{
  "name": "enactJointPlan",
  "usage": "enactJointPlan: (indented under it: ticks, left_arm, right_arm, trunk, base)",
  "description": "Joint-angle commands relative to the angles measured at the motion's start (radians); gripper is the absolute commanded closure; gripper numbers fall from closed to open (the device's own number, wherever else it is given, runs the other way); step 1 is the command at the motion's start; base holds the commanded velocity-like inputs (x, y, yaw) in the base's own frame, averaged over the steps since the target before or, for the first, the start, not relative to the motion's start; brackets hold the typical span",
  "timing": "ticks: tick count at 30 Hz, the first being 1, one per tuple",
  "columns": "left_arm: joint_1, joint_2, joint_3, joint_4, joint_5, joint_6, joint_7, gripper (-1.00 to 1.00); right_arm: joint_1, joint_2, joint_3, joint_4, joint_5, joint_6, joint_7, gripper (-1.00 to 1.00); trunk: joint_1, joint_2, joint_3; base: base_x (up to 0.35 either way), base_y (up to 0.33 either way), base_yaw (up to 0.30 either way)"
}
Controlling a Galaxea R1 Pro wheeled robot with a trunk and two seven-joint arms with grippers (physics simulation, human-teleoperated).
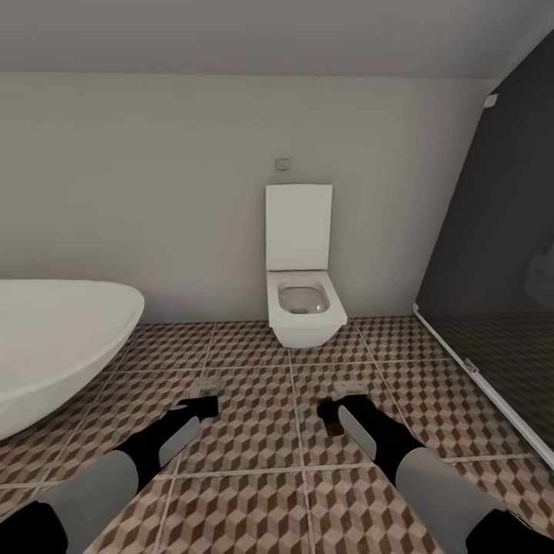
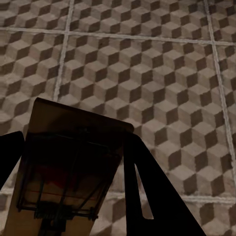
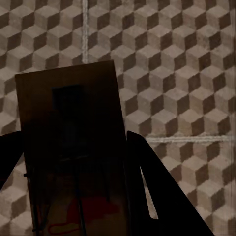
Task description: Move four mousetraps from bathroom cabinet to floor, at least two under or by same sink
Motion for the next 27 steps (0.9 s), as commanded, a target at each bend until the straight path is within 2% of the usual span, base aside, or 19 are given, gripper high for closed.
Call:
enactJointPlan:
  ticks: [1, 3, 8, 9, 12, 13, 15, 19, 27]
  left_arm:
    - [-0.001, 0.003, -0.007, -0.014, 0.006, 0.008, 0.012, 1.00]
    - [-0.001, 0.004, -0.005, -0.041, 0.007, 0.025, 0.018, 1.00]
    - [-0.001, 0.037, 0.002, -0.173, 0.008, 0.098, 0.054, 1.00]
    - [-0.001, 0.049, 0.003, -0.228, 0.008, 0.113, 0.077, 1.00]
    - [-0.001, 0.067, 0.004, -0.301, 0.008, 0.137, 0.123, 1.00]
    - [-0.001, 0.082, 0.005, -0.347, 0.008, 0.163, 0.155, 1.00]
    - [-0.001, 0.092, 0.006, -0.393, 0.008, 0.192, 0.186, 1.00]
    - [-0.002, 0.104, 0.007, -0.467, 0.008, 0.235, 0.237, 1.00]
    - [-0.008, 0.109, 0.007, -0.529, 0.005, 0.291, 0.271, 1.00]
  right_arm:
    - [-0.006, 0.000, 0.006, 0.010, -0.013, 0.001, -0.011, 1.00]
    - [-0.015, 0.002, 0.003, 0.034, -0.014, 0.003, -0.011, 1.00]
    - [-0.033, 0.006, -0.003, 0.085, -0.017, 0.029, -0.008, 1.00]
    - [-0.035, 0.006, -0.004, 0.092, -0.017, 0.032, -0.007, 1.00]
    - [-0.038, 0.005, -0.005, 0.097, -0.016, 0.036, -0.006, 1.00]
    - [-0.045, 0.003, -0.005, 0.099, -0.016, 0.038, -0.006, 1.00]
    - [-0.055, 0.003, -0.005, 0.101, -0.016, 0.040, -0.005, 1.00]
    - [-0.076, 0.005, -0.005, 0.102, -0.017, 0.045, -0.005, 1.00]
    - [-0.102, 0.005, -0.005, 0.104, -0.016, 0.048, -0.005, 1.00]
  trunk:
    - [0.000, 0.000, -0.001]
    - [0.000, 0.000, -0.001]
    - [0.000, 0.000, -0.001]
    - [0.000, 0.000, -0.001]
    - [0.000, 0.000, -0.001]
    - [0.000, 0.000, -0.001]
    - [0.000, 0.000, -0.001]
    - [0.000, 0.000, -0.001]
    - [0.000, 0.000, -0.001]
  base:
    - [0.008, 0.000, 0.000]
    - [0.006, 0.000, 0.000]
    - [0.002, 0.000, 0.000]
    - [0.000, 0.000, 0.000]
    - [0.000, 0.000, 0.000]
    - [0.000, 0.000, 0.000]
    - [0.000, 0.000, 0.000]
    - [0.000, 0.000, 0.000]
    - [0.000, 0.000, 0.000]
